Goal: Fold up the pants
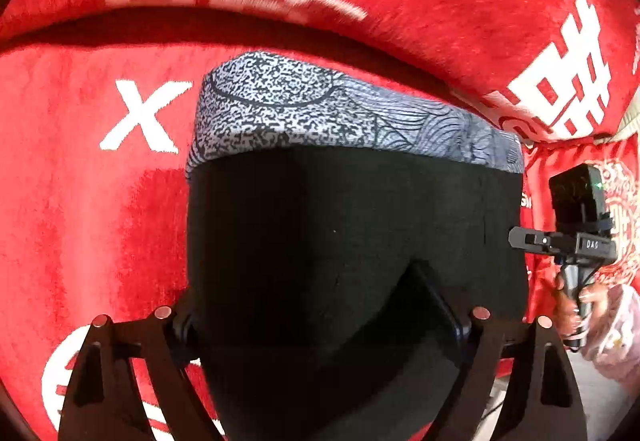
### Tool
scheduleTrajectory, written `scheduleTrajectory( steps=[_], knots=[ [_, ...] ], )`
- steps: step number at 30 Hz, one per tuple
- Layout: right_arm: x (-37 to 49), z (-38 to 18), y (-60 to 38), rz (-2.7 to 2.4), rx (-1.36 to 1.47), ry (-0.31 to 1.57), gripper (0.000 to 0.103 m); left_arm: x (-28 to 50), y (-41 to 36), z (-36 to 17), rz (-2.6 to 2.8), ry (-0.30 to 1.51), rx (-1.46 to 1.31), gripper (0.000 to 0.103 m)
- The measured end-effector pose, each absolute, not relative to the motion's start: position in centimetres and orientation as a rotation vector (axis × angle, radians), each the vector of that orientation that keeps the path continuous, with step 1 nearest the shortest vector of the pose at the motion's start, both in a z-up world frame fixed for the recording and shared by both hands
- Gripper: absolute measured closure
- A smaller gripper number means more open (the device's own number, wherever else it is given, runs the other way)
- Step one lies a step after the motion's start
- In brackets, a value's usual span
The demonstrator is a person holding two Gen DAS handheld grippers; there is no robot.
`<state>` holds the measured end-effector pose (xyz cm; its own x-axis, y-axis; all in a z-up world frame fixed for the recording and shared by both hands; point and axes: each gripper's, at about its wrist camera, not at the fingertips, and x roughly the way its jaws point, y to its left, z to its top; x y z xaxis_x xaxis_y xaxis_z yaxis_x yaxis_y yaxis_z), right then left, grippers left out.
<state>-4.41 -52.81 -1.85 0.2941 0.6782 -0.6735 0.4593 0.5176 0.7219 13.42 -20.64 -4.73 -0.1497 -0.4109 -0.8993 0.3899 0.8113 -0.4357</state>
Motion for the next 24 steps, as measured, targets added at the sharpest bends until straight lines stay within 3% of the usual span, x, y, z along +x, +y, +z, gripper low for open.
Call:
scheduleTrajectory(
  steps=[5, 24],
  knots=[
    [-5.4, -0.6, -53.4, 0.203, 1.150, 1.288, 0.061, 12.8, -20.9, -2.8, -0.710, 1.532, -0.013, 0.038],
    [-9.7, 4.1, -48.3, 0.256, 1.221, 1.212, 0.063, 8.4, -14.7, 3.5, -0.715, 1.498, -0.024, 0.039]
  ],
)
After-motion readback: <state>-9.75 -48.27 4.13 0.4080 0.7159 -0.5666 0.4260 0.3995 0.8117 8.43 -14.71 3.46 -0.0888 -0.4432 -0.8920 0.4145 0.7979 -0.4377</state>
